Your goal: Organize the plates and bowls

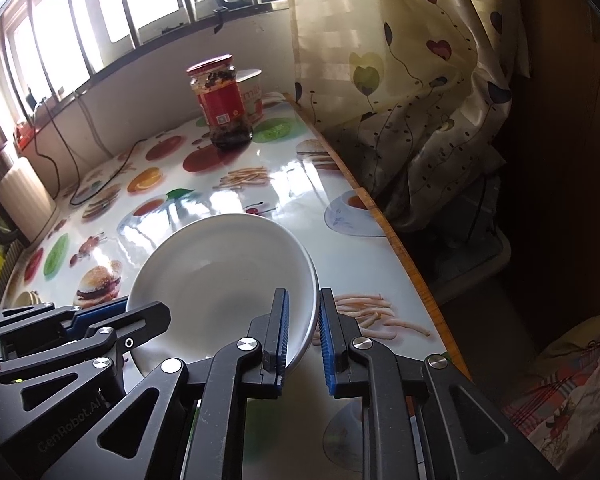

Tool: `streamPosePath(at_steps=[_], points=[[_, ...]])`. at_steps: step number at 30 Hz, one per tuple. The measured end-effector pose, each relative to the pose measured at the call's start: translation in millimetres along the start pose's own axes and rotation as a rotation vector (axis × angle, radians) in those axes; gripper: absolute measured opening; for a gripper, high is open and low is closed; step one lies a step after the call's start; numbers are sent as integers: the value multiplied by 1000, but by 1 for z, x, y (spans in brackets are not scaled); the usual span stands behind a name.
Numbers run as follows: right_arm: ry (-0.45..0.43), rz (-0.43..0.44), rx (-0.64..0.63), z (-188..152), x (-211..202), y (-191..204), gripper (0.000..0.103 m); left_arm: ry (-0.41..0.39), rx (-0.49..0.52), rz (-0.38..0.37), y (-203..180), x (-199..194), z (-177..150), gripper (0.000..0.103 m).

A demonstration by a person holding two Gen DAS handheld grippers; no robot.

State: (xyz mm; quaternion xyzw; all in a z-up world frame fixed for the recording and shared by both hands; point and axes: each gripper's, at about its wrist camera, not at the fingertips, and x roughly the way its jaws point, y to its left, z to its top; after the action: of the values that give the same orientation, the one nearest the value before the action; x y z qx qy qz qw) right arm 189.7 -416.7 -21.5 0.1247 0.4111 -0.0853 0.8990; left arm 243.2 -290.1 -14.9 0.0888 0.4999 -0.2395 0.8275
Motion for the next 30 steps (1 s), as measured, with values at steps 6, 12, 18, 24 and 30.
streamPosePath(at_steps=[6, 12, 18, 24, 30], points=[[-5, 4, 6, 2, 0, -4, 15, -21, -2, -3, -1, -6, 0, 18], [-23, 6, 7, 2, -10, -3, 15, -38, -14, -15, 4, -14, -3, 18], [-42, 7, 0, 2, -21, 2, 15, -55, -15, -20, 6, -26, -7, 18], [-58, 6, -10, 0, -34, 10, 15, -72, -23, -26, 9, -37, -12, 18], [-79, 6, -19, -3, -48, 18, 15, -94, -27, -30, 12, -50, -18, 18]])
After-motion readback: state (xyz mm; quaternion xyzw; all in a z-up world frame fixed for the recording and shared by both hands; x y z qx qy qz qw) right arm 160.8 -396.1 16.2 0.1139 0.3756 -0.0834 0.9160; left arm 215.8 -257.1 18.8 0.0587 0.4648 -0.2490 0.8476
